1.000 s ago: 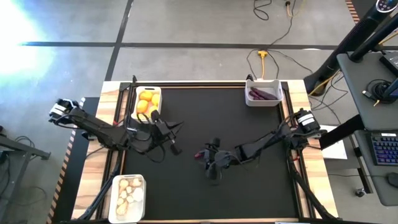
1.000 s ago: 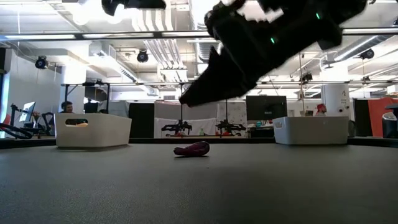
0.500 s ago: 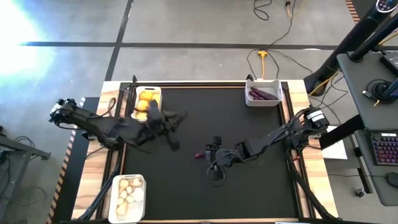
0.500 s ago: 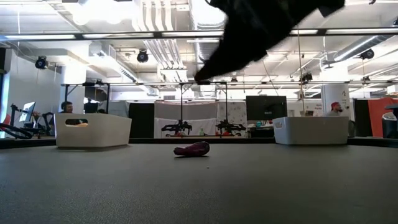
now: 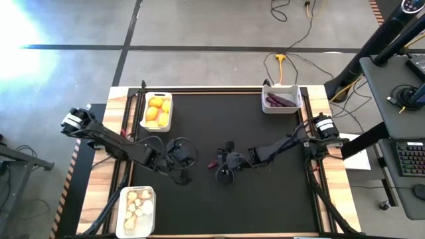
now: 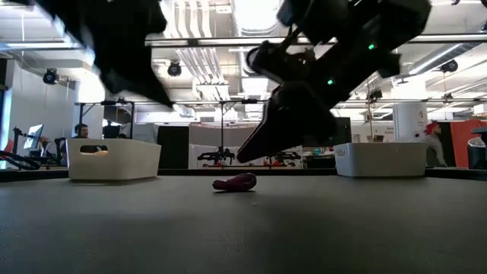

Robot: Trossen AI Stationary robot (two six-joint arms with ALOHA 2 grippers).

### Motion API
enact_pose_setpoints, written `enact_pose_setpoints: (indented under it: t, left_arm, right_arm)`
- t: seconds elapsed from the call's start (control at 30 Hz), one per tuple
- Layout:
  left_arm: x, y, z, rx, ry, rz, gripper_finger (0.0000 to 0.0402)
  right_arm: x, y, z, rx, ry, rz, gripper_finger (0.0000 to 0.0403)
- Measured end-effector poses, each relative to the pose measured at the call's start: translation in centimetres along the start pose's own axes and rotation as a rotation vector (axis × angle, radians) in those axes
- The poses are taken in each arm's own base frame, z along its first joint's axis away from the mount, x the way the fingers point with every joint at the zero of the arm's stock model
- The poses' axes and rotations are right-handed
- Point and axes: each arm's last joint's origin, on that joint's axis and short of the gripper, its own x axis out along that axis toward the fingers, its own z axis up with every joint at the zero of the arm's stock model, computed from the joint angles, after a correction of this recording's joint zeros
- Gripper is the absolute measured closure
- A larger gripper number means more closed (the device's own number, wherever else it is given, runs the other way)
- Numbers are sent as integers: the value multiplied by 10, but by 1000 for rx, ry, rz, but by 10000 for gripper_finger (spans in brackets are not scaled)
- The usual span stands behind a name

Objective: Sort produce into baskets
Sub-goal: Put the small eggplant into the gray bin

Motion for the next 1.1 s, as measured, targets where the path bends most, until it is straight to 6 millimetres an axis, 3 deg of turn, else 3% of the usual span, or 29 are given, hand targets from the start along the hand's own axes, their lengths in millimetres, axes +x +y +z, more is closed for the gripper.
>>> enact_pose_setpoints:
  t: [0.27,0.5,0.77,1.1]
  left_arm:
    - [29,8,-45,-13,126,-27,401]
    - [54,7,-71,36,206,15,401]
    - [75,-8,-71,91,239,79,402]
    - [71,-25,-46,163,322,127,402]
  right_arm:
    - [19,-17,-10,35,40,50,162]
    - [24,-18,-17,61,65,52,183]
    - [24,-18,-19,80,73,54,251]
    - [24,-18,-18,80,71,51,358]
